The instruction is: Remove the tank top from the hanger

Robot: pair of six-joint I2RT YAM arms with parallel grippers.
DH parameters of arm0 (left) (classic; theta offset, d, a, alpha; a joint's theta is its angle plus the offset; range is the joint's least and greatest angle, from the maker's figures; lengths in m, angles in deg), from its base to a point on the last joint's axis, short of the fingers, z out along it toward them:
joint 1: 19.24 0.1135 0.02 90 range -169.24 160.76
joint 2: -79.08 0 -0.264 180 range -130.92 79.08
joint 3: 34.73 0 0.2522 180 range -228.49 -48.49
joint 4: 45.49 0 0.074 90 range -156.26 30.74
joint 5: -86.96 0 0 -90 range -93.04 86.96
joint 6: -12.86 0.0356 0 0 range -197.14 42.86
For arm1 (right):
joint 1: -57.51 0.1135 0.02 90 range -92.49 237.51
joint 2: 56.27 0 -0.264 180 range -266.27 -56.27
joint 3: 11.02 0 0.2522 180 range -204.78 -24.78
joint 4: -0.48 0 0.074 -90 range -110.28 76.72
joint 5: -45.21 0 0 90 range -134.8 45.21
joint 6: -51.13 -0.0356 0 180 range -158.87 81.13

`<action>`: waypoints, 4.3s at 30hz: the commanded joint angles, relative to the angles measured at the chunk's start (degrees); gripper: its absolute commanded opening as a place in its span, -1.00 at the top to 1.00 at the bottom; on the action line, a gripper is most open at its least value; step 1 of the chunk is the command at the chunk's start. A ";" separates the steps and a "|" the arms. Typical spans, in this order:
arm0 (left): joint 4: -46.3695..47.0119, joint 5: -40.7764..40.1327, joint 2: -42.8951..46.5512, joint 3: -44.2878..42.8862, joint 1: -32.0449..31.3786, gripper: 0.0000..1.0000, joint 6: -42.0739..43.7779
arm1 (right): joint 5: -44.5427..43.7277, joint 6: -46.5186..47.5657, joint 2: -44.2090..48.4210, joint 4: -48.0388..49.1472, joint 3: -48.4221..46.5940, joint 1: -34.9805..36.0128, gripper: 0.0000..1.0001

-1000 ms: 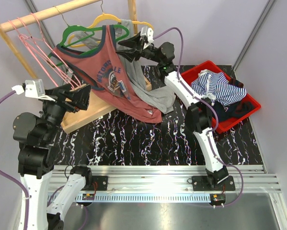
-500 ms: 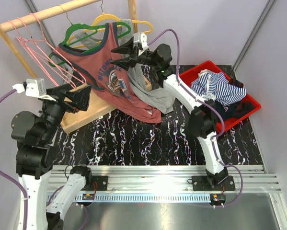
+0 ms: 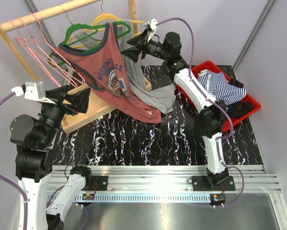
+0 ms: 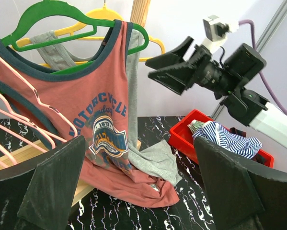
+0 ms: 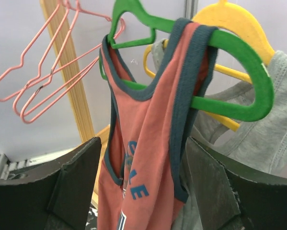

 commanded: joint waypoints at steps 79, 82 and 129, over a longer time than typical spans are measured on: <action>2.36 -2.44 10.19 3.87 -0.23 -0.98 2.42 | -11.10 22.41 -5.86 -20.37 -22.84 6.60 -0.89; 2.28 -2.35 10.01 3.96 -0.23 -0.98 2.51 | -11.71 23.47 -7.00 -19.93 -22.48 6.51 -0.91; 3.16 -1.56 7.82 3.87 -0.23 -0.98 1.72 | -2.92 17.41 -16.40 -5.87 -26.26 3.08 -0.59</action>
